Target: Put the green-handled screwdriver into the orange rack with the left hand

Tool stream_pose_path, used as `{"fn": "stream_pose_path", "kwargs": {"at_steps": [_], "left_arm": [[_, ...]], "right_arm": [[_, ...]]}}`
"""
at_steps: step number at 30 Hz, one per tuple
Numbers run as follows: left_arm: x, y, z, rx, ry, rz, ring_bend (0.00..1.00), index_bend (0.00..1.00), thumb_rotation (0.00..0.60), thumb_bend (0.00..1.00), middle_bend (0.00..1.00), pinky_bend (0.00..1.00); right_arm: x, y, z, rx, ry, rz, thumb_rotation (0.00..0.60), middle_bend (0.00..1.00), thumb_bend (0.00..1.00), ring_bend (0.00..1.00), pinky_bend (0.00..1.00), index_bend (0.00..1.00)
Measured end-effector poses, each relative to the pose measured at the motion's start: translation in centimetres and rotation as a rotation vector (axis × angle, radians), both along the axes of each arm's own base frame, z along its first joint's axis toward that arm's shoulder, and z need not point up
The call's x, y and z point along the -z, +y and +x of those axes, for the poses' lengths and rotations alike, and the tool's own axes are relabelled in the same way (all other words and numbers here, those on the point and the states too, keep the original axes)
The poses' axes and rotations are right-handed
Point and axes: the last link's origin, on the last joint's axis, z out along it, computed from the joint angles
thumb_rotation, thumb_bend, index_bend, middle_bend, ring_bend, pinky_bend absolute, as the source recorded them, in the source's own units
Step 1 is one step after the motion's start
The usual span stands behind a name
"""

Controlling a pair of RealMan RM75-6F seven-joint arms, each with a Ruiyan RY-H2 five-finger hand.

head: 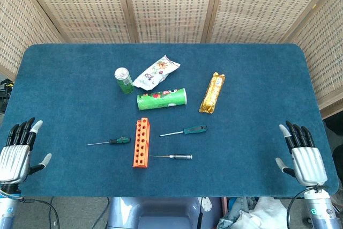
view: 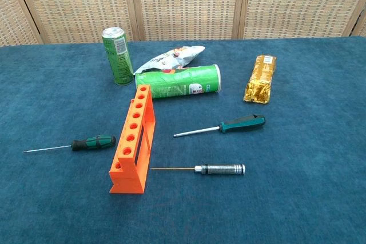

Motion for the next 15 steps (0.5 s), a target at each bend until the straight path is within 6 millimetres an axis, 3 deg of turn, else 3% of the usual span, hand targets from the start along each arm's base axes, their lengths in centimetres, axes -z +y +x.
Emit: {"fn": "stream_pose_path", "kwargs": {"at_steps": [15], "left_arm": [[0.07, 0.04, 0.01, -0.001, 0.002, -0.001, 0.00, 0.07, 0.600, 0.25, 0.00, 0.00]], "right_arm": [[-0.01, 0.11, 0.02, -0.002, -0.002, 0.003, 0.600, 0.00, 0.25, 0.00, 0.00, 0.00]]}}
